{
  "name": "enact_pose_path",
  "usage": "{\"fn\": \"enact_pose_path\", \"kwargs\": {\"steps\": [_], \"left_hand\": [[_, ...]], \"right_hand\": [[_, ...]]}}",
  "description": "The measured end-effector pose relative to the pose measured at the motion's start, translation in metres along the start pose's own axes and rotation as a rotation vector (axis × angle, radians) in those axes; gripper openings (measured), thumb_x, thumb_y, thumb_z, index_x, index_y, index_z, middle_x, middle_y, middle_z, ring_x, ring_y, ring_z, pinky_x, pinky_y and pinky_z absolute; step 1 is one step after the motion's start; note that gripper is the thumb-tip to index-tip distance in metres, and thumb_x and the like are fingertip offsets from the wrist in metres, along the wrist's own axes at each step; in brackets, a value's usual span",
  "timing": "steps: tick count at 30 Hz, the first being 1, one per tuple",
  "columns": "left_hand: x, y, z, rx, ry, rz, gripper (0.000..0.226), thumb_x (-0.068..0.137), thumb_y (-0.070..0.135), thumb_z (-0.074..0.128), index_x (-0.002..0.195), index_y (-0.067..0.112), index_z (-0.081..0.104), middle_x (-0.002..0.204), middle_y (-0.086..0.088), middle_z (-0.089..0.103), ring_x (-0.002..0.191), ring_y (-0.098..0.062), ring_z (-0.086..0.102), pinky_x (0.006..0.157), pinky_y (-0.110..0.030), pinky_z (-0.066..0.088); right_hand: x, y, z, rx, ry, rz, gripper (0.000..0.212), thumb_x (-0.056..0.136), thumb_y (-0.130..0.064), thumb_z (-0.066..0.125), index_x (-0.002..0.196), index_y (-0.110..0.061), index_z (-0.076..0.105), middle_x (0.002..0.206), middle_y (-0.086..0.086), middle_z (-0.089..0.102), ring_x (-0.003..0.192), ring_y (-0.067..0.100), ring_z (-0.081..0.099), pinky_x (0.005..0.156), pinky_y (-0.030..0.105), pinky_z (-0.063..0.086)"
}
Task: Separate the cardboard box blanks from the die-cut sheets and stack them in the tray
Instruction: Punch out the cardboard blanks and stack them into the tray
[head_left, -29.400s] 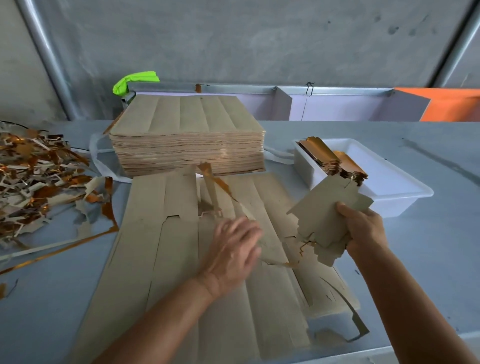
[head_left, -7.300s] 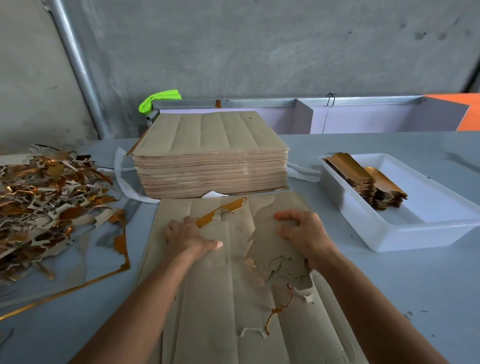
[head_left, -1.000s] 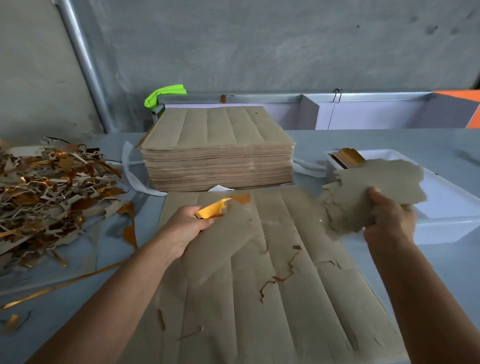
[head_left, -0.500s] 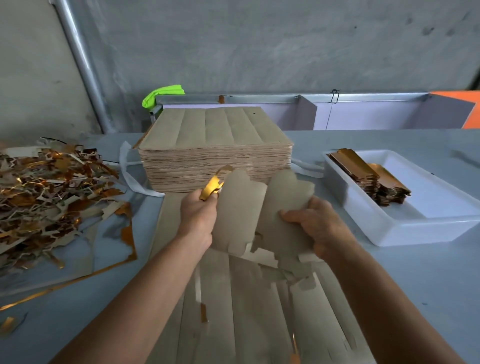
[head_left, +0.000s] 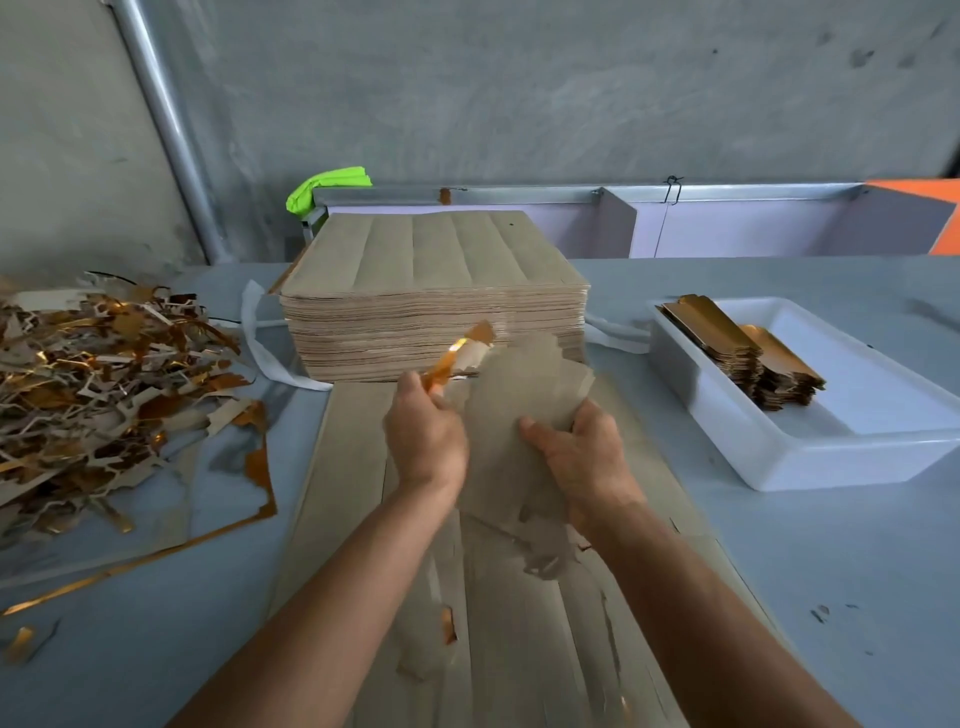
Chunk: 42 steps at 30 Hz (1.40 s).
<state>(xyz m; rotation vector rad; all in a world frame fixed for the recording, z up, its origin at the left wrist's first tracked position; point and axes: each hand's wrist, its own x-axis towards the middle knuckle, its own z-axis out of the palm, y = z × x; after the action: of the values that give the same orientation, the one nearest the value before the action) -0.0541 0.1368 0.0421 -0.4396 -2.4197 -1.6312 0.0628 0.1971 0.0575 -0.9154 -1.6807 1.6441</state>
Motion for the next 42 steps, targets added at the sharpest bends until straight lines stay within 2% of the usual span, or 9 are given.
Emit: {"fn": "enact_pose_path", "kwargs": {"steps": [3,6,14,18,22,26,33,39,42], "left_hand": [[0.034,-0.024,-0.004,-0.208,0.048,-0.4,0.021,0.09,0.004,0.046,0.104,-0.006,0.057,0.106,-0.028,0.063,0.101,-0.044,0.061,0.085,-0.054,0.05],[0.054,-0.05,-0.015,-0.148,0.087,-0.47,0.024,0.094,0.01,0.044,0.11,-0.003,0.056,0.11,-0.024,0.062,0.104,-0.041,0.06,0.088,-0.053,0.05],[0.048,-0.066,-0.043,0.092,0.052,-0.299,0.012,0.096,0.008,0.045,0.101,0.0,0.053,0.101,-0.02,0.059,0.097,-0.036,0.057,0.079,-0.042,0.043],[-0.003,-0.02,-0.037,-0.183,-0.35,-0.344,0.018,0.079,0.028,0.071,0.085,0.015,0.061,0.084,-0.011,0.064,0.057,-0.015,0.046,0.051,-0.024,0.033],[-0.061,0.016,-0.03,-0.268,-0.877,-0.46,0.065,0.041,0.062,0.079,0.084,0.016,0.062,0.075,-0.004,0.067,0.035,-0.002,0.033,0.036,-0.013,0.024],[-0.075,0.02,-0.027,-0.353,-1.115,-0.61,0.019,0.078,0.023,0.074,0.08,0.011,0.059,0.054,0.0,0.063,0.031,-0.003,0.033,0.033,-0.013,0.02],[-0.031,-0.002,-0.044,-0.343,-0.734,-0.561,0.014,0.094,0.008,0.054,0.08,0.009,0.058,0.038,0.007,0.045,0.029,-0.002,0.032,0.032,-0.013,0.016],[0.017,-0.01,-0.054,-0.31,-0.228,-0.458,0.022,0.098,0.018,0.048,0.083,0.012,0.063,0.068,0.003,0.055,0.05,-0.006,0.038,0.035,-0.013,0.026],[0.048,-0.002,-0.062,-0.247,-0.024,-0.283,0.02,0.099,0.022,0.046,0.09,0.015,0.061,0.081,-0.001,0.061,0.063,-0.01,0.052,0.053,-0.022,0.041]], "right_hand": [[0.006,0.002,-0.021,0.202,0.091,0.077,0.014,0.084,-0.008,0.068,0.089,-0.019,0.061,0.088,0.002,0.069,0.078,0.018,0.066,0.061,0.035,0.057],[0.011,0.003,-0.046,0.392,0.2,0.174,0.011,0.085,-0.012,0.069,0.088,-0.018,0.06,0.083,0.001,0.068,0.072,0.016,0.064,0.043,0.028,0.05],[0.023,-0.003,-0.072,0.525,0.43,0.135,0.031,0.088,-0.016,0.067,0.116,-0.015,0.056,0.102,0.0,0.063,0.085,0.014,0.06,0.082,0.04,0.051],[0.023,-0.001,-0.051,0.572,0.418,0.103,0.027,0.088,-0.016,0.065,0.114,-0.018,0.056,0.097,-0.003,0.064,0.087,0.013,0.061,0.072,0.033,0.051],[0.02,-0.004,-0.023,0.607,0.435,0.044,0.023,0.089,-0.014,0.065,0.11,-0.016,0.056,0.09,-0.005,0.063,0.079,0.007,0.061,0.065,0.024,0.051],[0.019,-0.004,-0.022,0.61,0.443,0.06,0.017,0.088,-0.015,0.065,0.102,-0.019,0.055,0.092,-0.004,0.064,0.083,0.011,0.062,0.078,0.032,0.053],[0.03,0.008,-0.074,0.543,0.497,0.241,0.035,0.087,-0.015,0.068,0.119,-0.014,0.054,0.105,0.002,0.058,0.096,0.022,0.056,0.093,0.044,0.048],[0.028,0.009,-0.095,0.582,0.424,0.353,0.039,0.085,-0.015,0.07,0.12,-0.009,0.053,0.112,0.008,0.059,0.097,0.024,0.057,0.093,0.05,0.048],[0.027,0.006,-0.106,0.595,0.448,0.355,0.045,0.085,-0.015,0.069,0.125,-0.009,0.05,0.107,0.007,0.057,0.101,0.024,0.057,0.094,0.053,0.046]]}}
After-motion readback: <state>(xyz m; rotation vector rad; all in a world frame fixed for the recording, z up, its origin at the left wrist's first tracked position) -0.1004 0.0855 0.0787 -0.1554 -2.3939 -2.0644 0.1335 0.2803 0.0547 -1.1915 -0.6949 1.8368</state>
